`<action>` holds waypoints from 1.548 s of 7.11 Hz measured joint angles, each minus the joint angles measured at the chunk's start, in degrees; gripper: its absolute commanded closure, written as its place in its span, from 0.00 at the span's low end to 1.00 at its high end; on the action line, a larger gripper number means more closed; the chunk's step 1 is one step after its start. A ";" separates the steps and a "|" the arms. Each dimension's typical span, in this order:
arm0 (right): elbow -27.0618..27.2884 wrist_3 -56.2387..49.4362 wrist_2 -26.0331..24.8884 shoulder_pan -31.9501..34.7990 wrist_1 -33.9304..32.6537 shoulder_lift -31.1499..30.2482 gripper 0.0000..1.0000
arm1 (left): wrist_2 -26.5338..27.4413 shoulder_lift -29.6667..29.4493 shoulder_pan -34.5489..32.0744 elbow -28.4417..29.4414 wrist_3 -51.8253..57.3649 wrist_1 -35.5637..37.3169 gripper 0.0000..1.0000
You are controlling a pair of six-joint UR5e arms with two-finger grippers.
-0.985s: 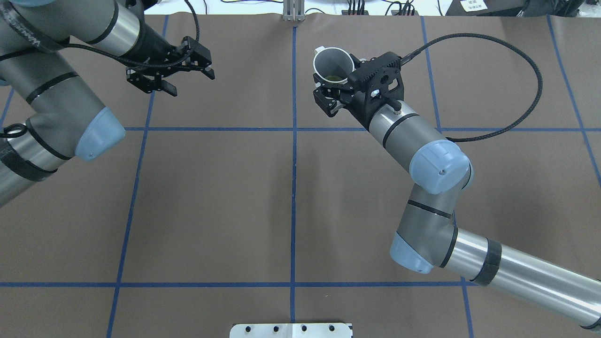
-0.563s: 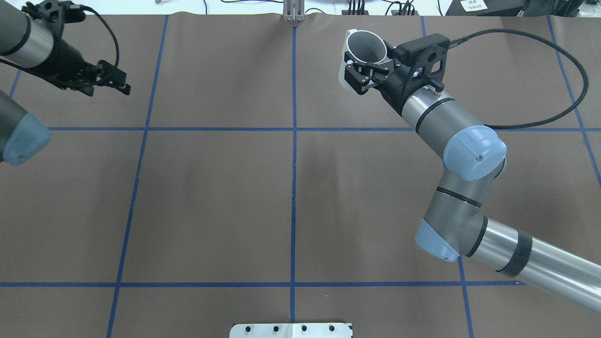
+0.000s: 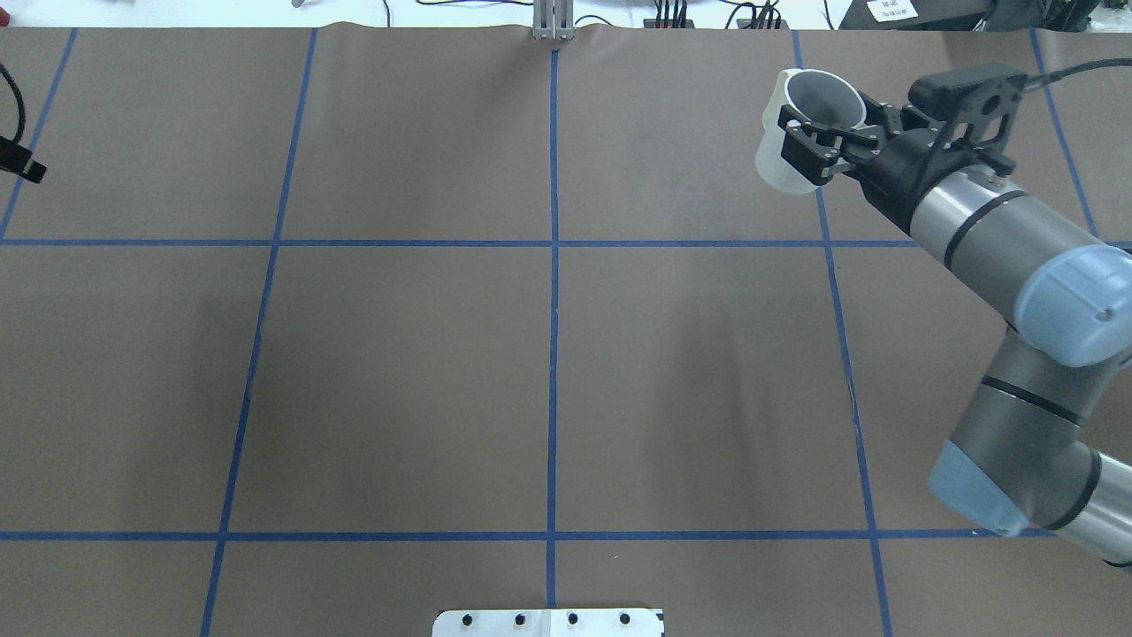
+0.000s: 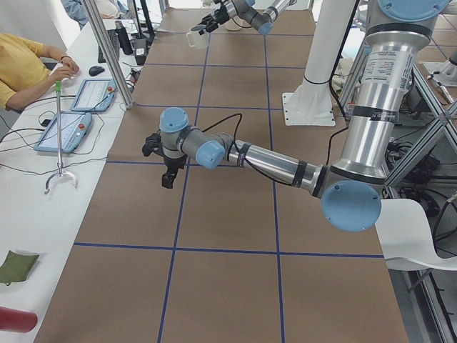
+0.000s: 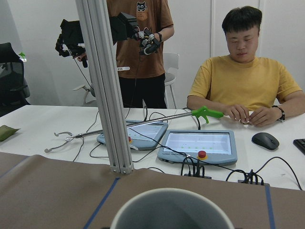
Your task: Left arm hands cup to right arm to dump lemon
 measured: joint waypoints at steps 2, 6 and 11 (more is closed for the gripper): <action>5.43 3.05 0.70 0.25 2.68 -10.19 1.00 | -0.08 1.06 -6.28 0.03 12.77 7.92 0.00; 0.20 12.56 2.57 2.14 31.41 -31.53 1.00 | -0.81 3.84 -11.82 0.15 19.22 12.52 0.00; -20.82 37.05 7.38 11.92 58.31 -34.82 1.00 | -2.34 3.33 -11.90 -0.01 18.70 12.44 0.00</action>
